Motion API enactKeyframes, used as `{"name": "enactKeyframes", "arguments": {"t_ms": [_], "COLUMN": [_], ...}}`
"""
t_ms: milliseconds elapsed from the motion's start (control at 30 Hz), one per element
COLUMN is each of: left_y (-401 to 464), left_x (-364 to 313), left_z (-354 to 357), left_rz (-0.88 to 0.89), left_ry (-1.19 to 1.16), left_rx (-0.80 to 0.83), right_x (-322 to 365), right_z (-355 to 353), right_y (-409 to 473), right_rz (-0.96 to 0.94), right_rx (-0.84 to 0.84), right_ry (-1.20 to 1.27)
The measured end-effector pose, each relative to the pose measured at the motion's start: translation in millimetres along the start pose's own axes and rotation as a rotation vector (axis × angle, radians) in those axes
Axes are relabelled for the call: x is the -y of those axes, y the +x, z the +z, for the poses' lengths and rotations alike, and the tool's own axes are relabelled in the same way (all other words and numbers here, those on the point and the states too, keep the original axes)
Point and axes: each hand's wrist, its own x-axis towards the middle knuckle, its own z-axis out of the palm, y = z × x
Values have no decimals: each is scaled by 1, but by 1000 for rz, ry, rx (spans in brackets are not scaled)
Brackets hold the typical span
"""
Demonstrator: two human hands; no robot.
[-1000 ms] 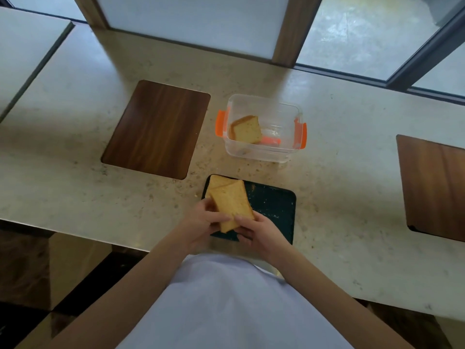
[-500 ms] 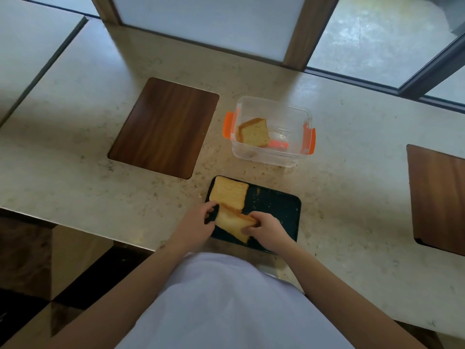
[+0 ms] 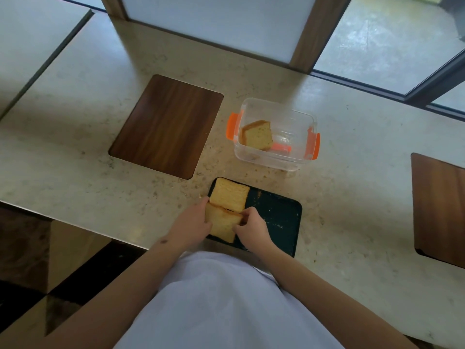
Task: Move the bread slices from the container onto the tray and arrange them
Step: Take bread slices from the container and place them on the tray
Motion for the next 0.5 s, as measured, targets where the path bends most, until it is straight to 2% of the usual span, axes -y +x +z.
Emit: {"name": "enactKeyframes", "arguments": {"t_ms": [167, 300, 400, 500], "left_y": [-2, -3, -4, -5], "left_x": [-1, -2, -4, -7], "left_z": [4, 8, 8, 6], "left_rz": [15, 38, 154, 241], "left_ry": [121, 262, 458, 539], "left_rx": [42, 51, 25, 55], "right_x": [0, -5, -9, -9], "right_z": [0, -2, -2, -3], "right_y": [4, 4, 4, 5], "right_rz": [8, 76, 101, 101], "right_rx": [53, 98, 108, 100], "right_ry": [-92, -21, 53, 81]}}
